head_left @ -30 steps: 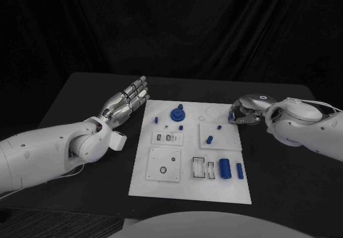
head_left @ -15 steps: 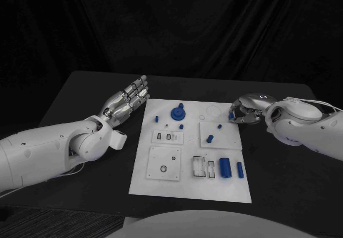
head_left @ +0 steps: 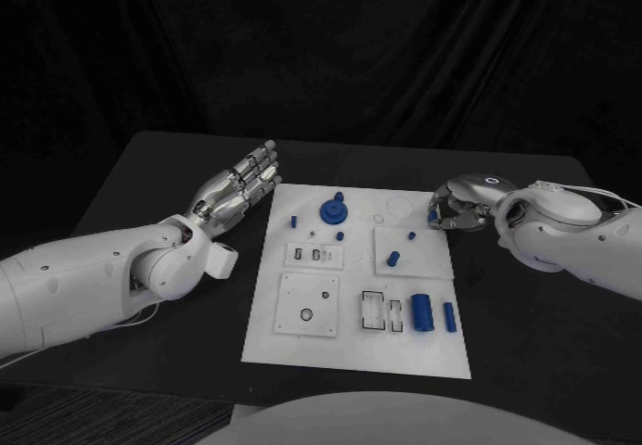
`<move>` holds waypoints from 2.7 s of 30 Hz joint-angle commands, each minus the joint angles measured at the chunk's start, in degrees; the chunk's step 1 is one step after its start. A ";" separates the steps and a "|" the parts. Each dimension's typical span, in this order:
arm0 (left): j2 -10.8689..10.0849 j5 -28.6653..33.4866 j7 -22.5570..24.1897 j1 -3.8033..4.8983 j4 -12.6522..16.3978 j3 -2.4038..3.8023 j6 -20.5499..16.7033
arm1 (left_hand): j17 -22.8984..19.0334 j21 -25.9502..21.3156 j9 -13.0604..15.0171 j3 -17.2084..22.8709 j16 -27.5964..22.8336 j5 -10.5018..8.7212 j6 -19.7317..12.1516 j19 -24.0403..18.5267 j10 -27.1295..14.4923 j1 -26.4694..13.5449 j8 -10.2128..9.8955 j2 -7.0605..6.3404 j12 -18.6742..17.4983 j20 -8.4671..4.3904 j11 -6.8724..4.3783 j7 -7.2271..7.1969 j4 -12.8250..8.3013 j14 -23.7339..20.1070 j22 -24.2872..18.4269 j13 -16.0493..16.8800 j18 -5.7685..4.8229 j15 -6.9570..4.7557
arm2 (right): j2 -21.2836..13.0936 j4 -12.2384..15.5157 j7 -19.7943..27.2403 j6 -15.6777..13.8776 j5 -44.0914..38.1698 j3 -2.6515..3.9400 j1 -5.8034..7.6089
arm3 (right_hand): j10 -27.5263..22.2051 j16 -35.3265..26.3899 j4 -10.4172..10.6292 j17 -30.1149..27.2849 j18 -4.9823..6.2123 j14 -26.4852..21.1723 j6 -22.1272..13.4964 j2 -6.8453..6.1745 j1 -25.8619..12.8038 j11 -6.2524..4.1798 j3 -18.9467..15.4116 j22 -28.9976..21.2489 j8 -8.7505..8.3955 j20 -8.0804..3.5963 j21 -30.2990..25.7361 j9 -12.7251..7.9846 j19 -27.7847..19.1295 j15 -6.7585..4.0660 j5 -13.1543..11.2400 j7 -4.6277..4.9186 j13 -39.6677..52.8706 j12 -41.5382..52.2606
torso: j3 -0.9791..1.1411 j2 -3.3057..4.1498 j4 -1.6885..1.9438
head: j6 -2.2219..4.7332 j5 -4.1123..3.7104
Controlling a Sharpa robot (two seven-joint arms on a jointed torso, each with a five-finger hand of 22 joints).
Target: Assemble the parts on the task board
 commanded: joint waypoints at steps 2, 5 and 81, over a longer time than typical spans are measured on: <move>0.07 -0.15 0.49 -0.10 0.05 0.04 0.80 | -0.07 -0.19 0.09 0.32 -0.21 0.30 0.05 0.05 0.08 0.53 0.19 -0.07 -0.38 0.33 0.27 0.72 -0.22 -0.02 -0.07 -0.09 0.26 0.51 | -0.08 0.11 -0.05 -2.95 -0.14 0.03 -0.18 | 5.98 0.15 -0.89 15.09 0.20 6.16 1.30 1.01 0.79 -0.35 0.11 13.65 1.07 -0.20 -0.54 0.91 3.36 -0.30 -0.34 -0.21 15.09 0.15 | 0.02 -0.02 -0.03 | -0.06 0.13; 0.01 -0.15 0.43 -0.11 0.03 0.04 0.82 | -0.07 -0.19 0.12 0.41 -0.21 0.30 0.18 0.05 0.08 0.51 0.23 -0.07 -0.38 0.37 0.26 1.04 -0.27 -0.02 -0.07 -0.09 0.27 0.53 | -0.18 0.29 0.05 -4.20 -0.14 0.03 -0.19 | 5.98 0.15 -0.96 15.09 0.41 6.16 1.55 1.02 0.76 -0.31 0.09 13.37 1.24 -0.21 -1.31 1.02 2.88 -0.30 -0.36 -0.18 15.09 0.15 | 0.01 -0.03 -0.06 | -0.04 0.25; 1.27 -0.15 0.39 -0.12 -0.39 0.04 0.75 | -0.07 -0.19 0.14 0.74 -0.21 0.79 0.36 0.05 0.08 0.58 0.27 -0.20 -0.38 0.28 -0.02 1.62 -0.72 -0.02 -0.07 -0.09 0.50 0.20 | 16.38 7.73 -4.75 3.84 -0.13 0.15 -2.22 | 5.98 0.15 -1.71 15.09 0.60 6.16 1.77 -0.32 -0.63 1.35 -0.45 13.09 0.29 1.03 -2.14 0.94 2.49 1.26 -0.23 1.23 15.09 0.15 | -0.01 0.02 0.05 | -0.64 0.70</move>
